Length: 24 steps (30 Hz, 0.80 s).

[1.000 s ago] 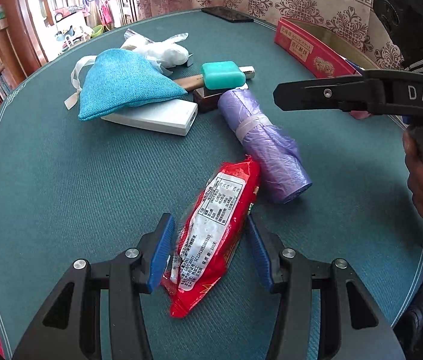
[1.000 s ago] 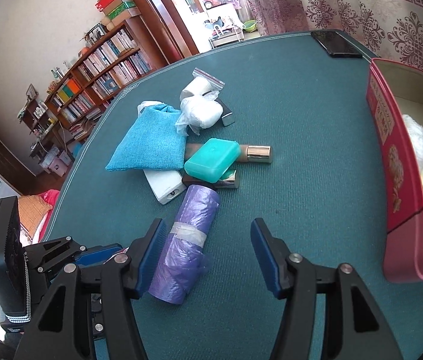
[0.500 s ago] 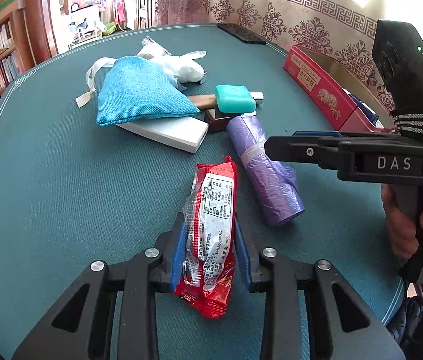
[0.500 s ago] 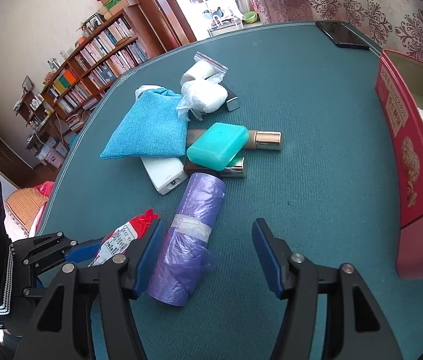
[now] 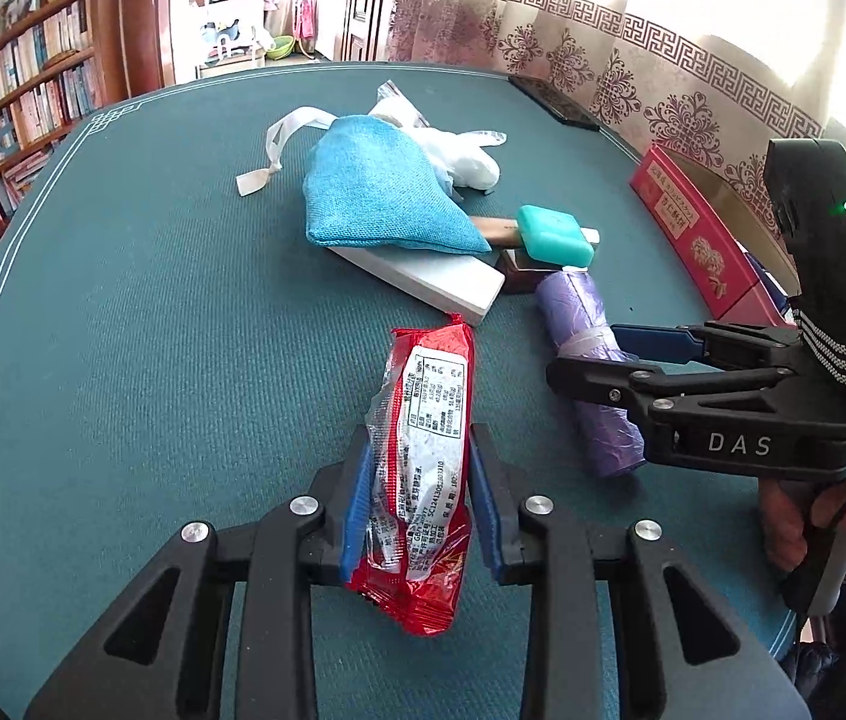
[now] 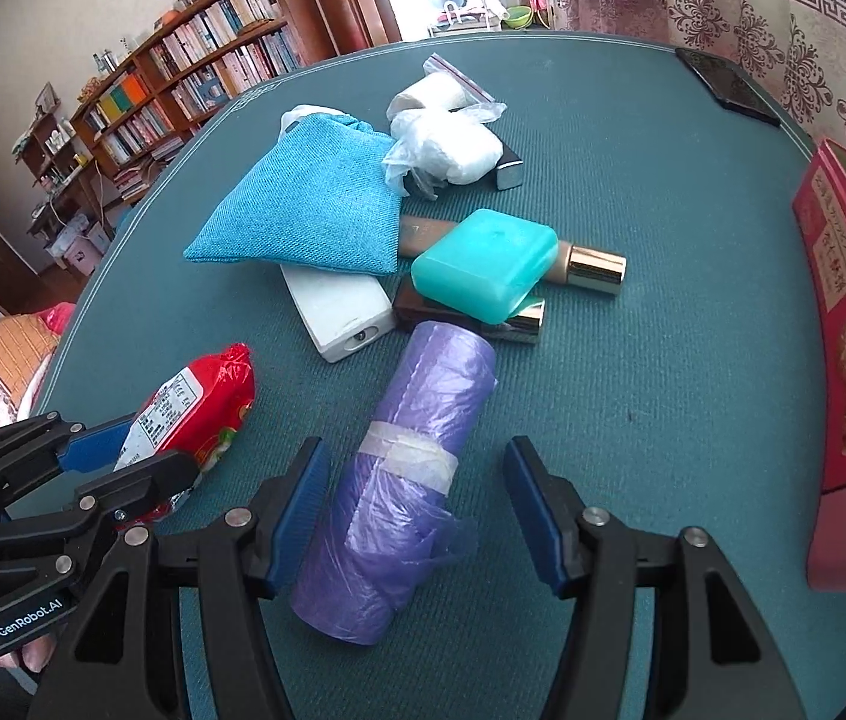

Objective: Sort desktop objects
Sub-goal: 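Grasp the red snack packet with the left gripper while the right grasps the purple bag roll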

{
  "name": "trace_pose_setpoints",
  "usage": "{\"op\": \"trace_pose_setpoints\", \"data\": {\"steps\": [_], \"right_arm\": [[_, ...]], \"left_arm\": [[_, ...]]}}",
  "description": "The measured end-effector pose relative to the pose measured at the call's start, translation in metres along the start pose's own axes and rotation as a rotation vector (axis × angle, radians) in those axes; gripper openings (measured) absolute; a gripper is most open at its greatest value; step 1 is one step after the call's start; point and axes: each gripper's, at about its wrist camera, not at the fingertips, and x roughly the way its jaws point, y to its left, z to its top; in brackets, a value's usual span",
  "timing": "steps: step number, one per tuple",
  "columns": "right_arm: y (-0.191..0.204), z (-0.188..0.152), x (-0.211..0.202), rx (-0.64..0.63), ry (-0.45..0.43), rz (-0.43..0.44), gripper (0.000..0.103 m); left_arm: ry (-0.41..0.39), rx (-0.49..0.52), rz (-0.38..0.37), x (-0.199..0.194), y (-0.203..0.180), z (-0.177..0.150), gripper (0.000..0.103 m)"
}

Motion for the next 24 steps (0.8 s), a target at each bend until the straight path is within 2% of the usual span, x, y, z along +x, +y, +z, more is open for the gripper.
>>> {"op": "trace_pose_setpoints", "data": {"steps": [2,4,5,11,19,24], "right_arm": [[0.004,0.0,0.002,-0.027,0.001,-0.02,0.063],[0.008,0.0,0.003,-0.056,-0.001,-0.041,0.053],[0.009,0.0,0.003,-0.065,0.0,-0.034,0.048],[0.002,-0.002,-0.002,-0.047,-0.022,-0.003,0.035],[-0.014,-0.008,-0.021,0.023,-0.078,0.061,0.035],[-0.022,-0.006,-0.032,0.053,-0.117,0.069,0.035]], "left_arm": [[-0.004,-0.016,-0.002,0.0,0.002,0.001,0.033],[-0.01,-0.028,-0.008,-0.002,0.003,0.001,0.033],[-0.012,-0.035,-0.011,-0.002,0.002,0.001,0.033],[-0.033,-0.073,-0.034,-0.006,0.002,0.004,0.033],[-0.05,-0.059,-0.049,-0.008,-0.009,0.014,0.033],[-0.046,-0.036,-0.059,-0.006,-0.021,0.017,0.033]]}}
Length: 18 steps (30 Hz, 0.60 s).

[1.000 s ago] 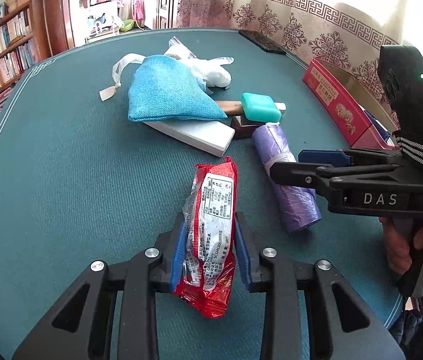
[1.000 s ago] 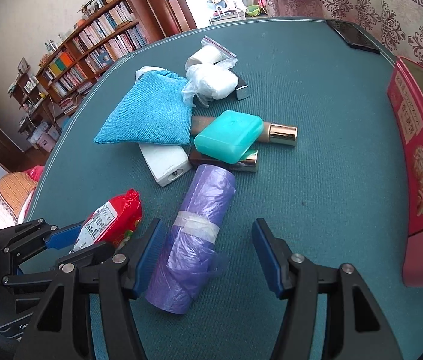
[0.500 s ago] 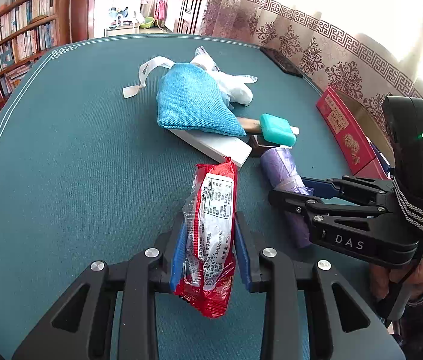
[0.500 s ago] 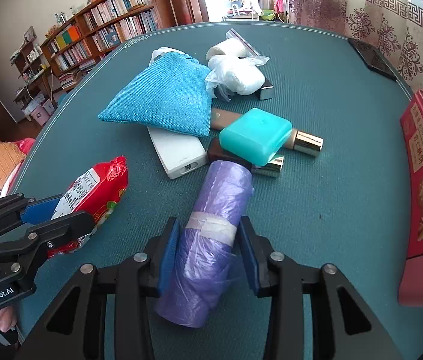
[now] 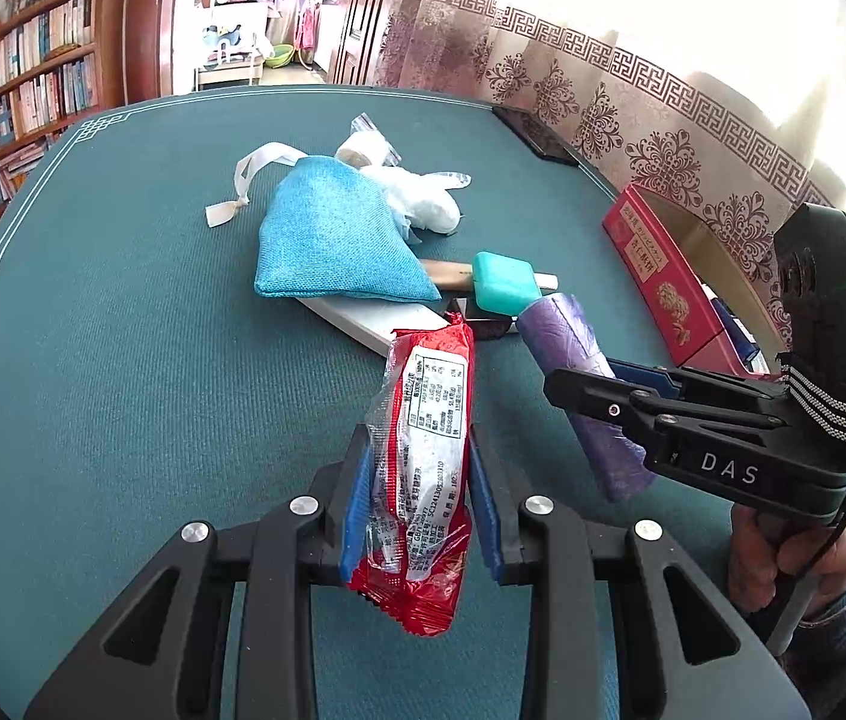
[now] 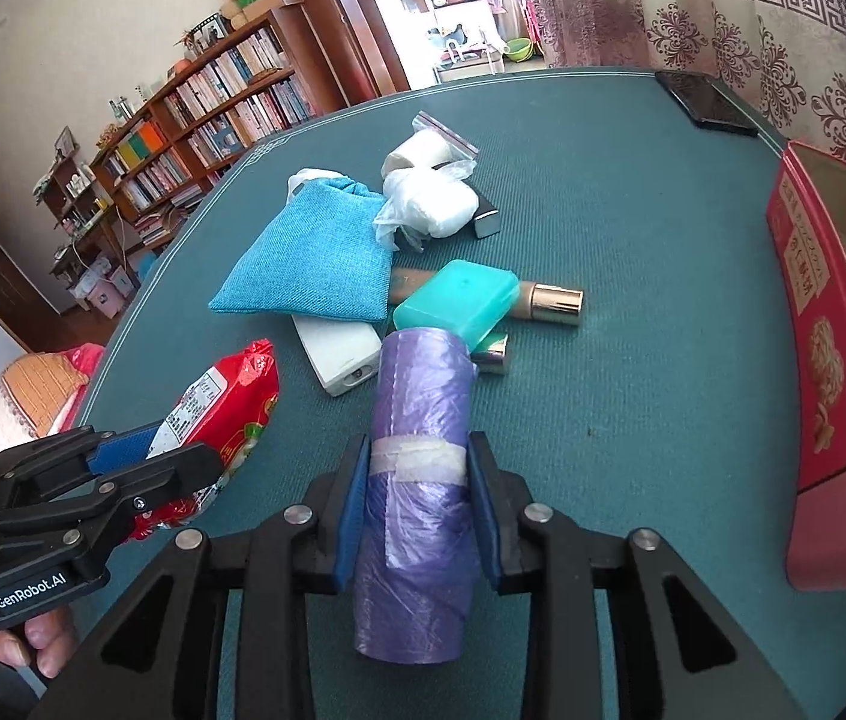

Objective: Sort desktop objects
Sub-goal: 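Grasp the red snack packet with the left gripper while the right grasps the purple bag roll, then carry the purple roll into the tin box with the right gripper while the left lifts the red packet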

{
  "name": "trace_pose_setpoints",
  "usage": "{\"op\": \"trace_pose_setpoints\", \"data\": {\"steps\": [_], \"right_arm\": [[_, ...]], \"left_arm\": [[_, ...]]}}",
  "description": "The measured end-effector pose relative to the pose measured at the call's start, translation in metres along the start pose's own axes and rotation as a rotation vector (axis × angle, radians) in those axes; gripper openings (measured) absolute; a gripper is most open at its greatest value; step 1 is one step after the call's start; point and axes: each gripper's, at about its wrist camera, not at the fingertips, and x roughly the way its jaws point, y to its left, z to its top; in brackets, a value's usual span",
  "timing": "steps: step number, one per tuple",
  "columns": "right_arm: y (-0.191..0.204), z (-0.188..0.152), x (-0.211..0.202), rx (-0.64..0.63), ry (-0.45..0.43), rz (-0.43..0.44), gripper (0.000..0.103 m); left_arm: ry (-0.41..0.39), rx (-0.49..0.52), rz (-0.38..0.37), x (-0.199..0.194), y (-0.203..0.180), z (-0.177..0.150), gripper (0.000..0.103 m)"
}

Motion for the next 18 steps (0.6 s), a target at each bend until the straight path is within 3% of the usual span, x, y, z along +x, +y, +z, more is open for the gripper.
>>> {"op": "trace_pose_setpoints", "data": {"steps": [18], "right_arm": [[-0.059,0.012,-0.064,0.115,-0.171,-0.089,0.035]], "left_arm": [[-0.029,0.135,-0.051,0.002,-0.065,0.03,0.033]]}}
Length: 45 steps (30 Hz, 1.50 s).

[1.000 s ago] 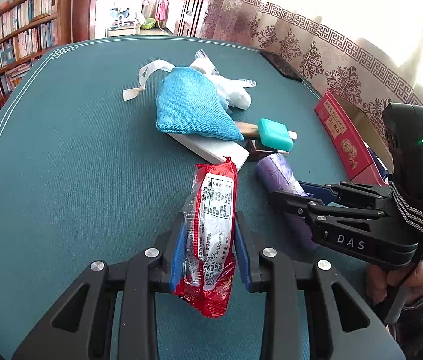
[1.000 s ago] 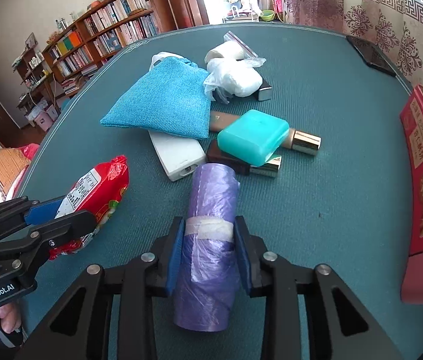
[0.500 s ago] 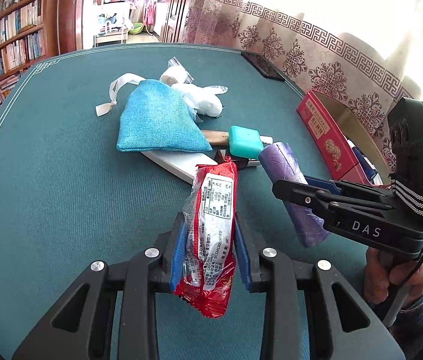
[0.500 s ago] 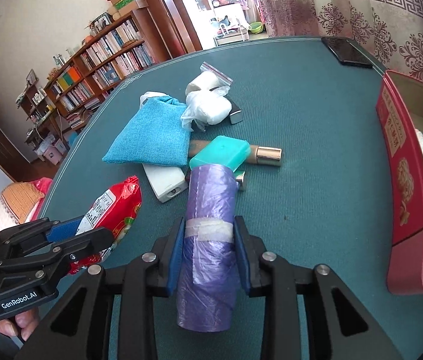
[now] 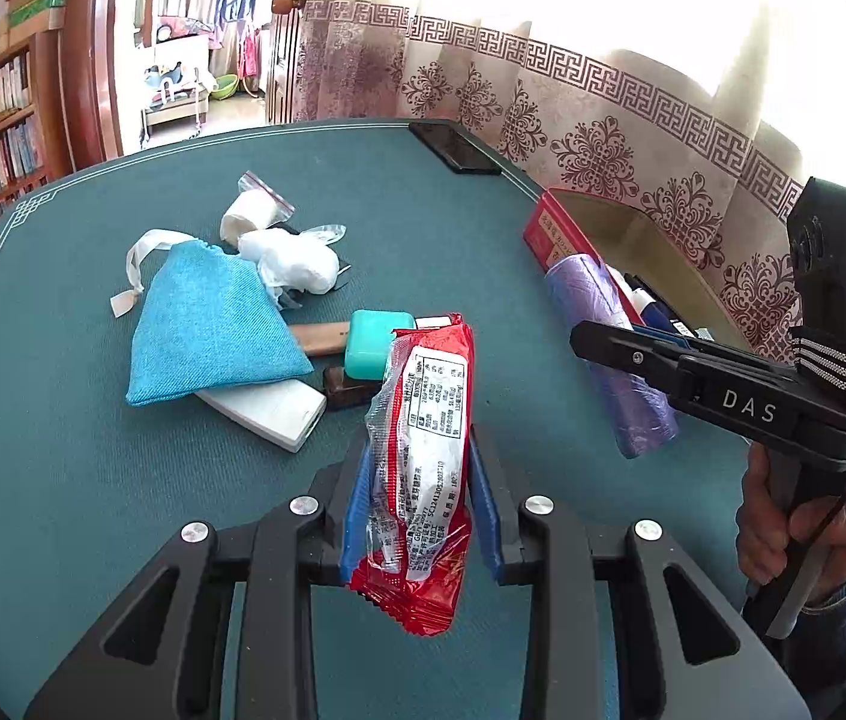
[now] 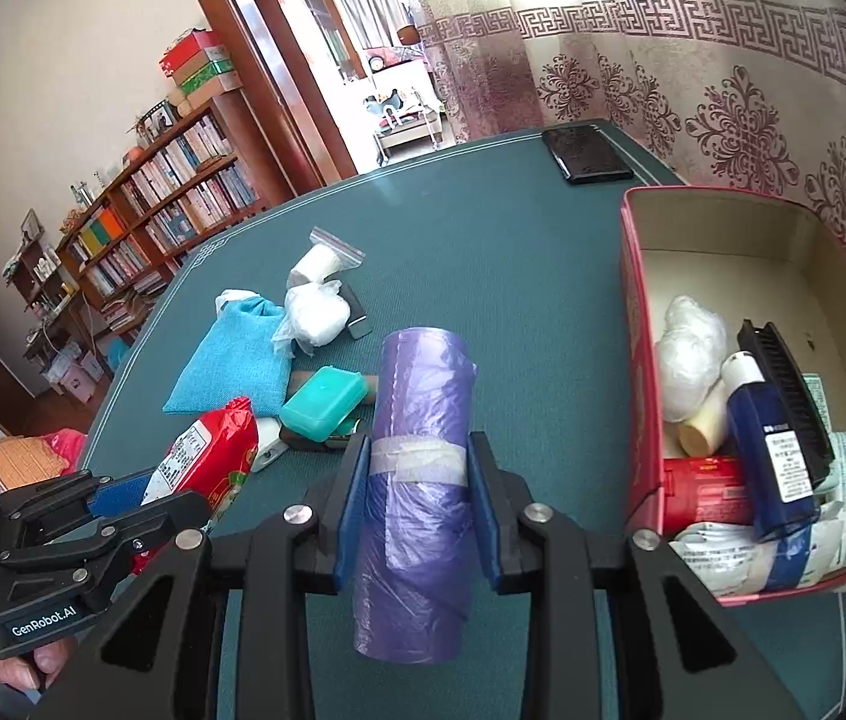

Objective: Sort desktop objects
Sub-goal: 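Carry the purple roll into the tin box with the right gripper while the left lifts the red packet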

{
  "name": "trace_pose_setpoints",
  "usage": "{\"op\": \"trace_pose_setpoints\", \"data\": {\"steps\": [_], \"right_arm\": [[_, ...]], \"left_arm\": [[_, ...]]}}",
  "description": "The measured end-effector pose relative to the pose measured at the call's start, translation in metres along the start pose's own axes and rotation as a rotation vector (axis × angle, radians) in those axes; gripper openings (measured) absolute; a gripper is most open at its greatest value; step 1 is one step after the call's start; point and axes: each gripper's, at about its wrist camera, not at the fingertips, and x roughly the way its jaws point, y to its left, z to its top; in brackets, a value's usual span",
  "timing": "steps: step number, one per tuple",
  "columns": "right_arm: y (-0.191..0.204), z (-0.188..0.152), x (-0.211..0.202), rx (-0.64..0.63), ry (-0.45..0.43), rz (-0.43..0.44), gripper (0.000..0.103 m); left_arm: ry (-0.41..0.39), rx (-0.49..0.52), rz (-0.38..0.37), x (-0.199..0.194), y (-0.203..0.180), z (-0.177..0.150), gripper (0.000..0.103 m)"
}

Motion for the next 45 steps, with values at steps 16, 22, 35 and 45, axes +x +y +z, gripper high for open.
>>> {"op": "trace_pose_setpoints", "data": {"steps": [16,22,35,45], "right_arm": [[-0.09,0.016,-0.048,0.122,-0.106,-0.192,0.035],[-0.124,0.012,-0.053,0.202,-0.114,-0.252,0.035],[-0.148,0.008,-0.057,0.224,-0.113,-0.251,0.036],[-0.159,0.006,-0.079,0.27,-0.191,-0.217,0.077]], "left_arm": [[-0.027,0.108,-0.075,0.011,-0.062,0.032,0.033],[-0.015,0.152,-0.101,0.02,-0.082,0.041,0.033],[0.004,0.194,-0.147,0.033,-0.116,0.052,0.033],[0.025,0.211,-0.176,0.049,-0.138,0.056,0.033]]}}
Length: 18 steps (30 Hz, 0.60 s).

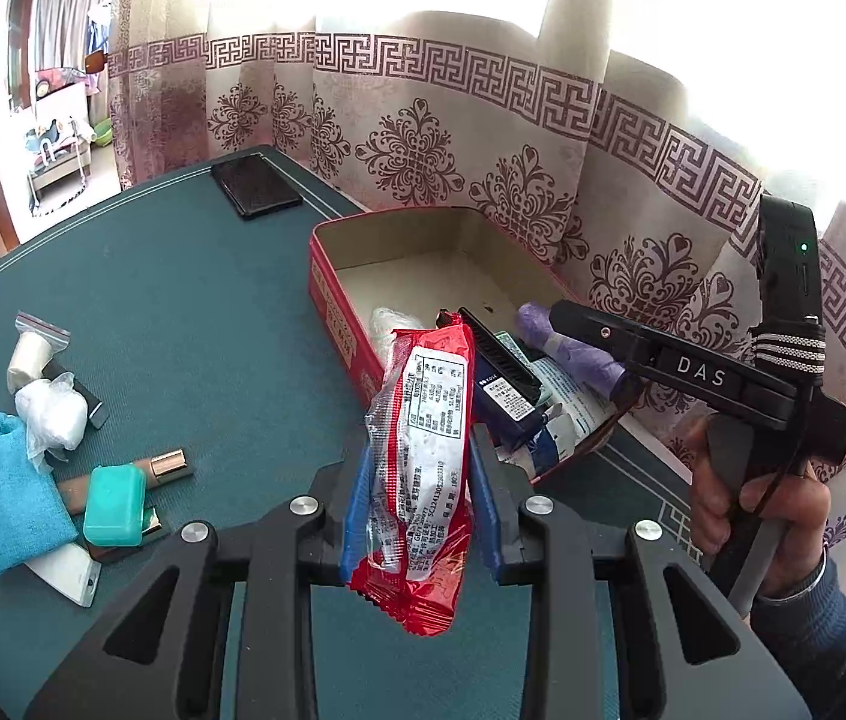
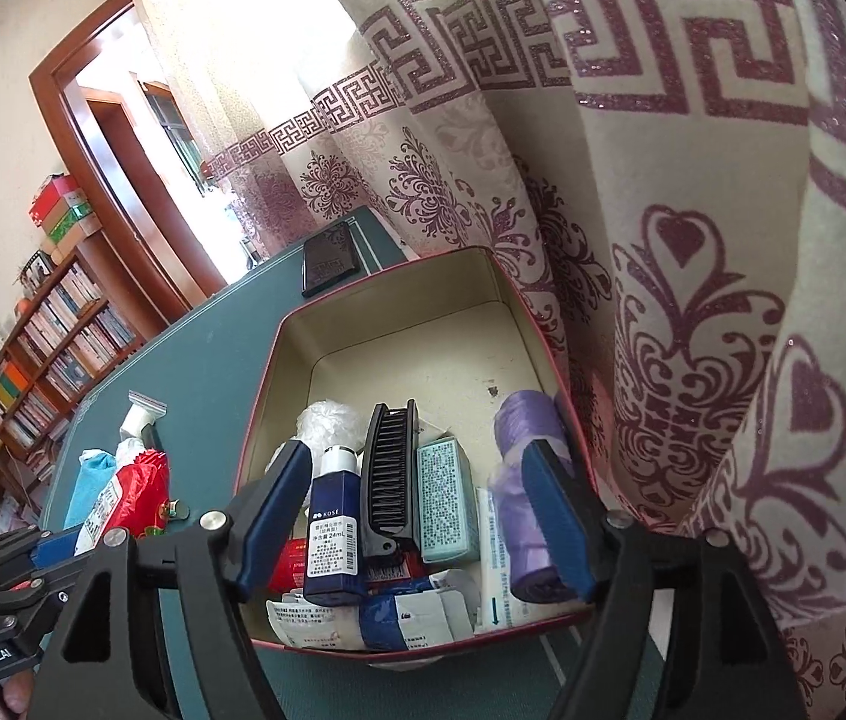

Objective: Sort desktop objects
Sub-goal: 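Carry the purple roll into the tin box with the right gripper while the left lifts the red packet, then lower the red packet into the tin box and open the left gripper while the right releases the roll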

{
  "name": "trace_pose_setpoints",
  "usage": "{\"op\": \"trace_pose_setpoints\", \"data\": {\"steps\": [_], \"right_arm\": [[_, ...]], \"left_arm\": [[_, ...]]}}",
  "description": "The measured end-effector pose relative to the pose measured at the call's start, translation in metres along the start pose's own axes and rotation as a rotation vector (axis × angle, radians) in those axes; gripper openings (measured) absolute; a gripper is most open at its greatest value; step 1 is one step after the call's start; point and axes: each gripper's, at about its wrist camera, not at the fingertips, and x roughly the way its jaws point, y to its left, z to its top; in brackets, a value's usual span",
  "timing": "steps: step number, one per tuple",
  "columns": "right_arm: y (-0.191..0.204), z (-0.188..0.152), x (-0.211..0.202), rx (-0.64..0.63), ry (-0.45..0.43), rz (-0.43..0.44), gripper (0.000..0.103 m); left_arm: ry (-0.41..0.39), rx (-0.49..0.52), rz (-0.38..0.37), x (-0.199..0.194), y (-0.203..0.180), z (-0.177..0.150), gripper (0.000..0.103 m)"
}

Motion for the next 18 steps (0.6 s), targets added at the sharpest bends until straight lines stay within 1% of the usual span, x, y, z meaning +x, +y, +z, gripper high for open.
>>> {"op": "trace_pose_setpoints", "data": {"steps": [6,15,18], "right_arm": [[0.0,-0.001,0.001,-0.003,0.005,0.003,0.077],[-0.006,-0.002,0.005,0.013,0.018,-0.002,0.079],[-0.006,-0.002,0.006,0.013,0.017,-0.006,0.079]], "left_arm": [[0.012,-0.001,-0.016,0.013,-0.007,0.007,0.033],[0.028,-0.055,-0.073,0.038,-0.011,0.028,0.033],[0.035,-0.068,-0.074,0.046,-0.014,0.034,0.033]]}}
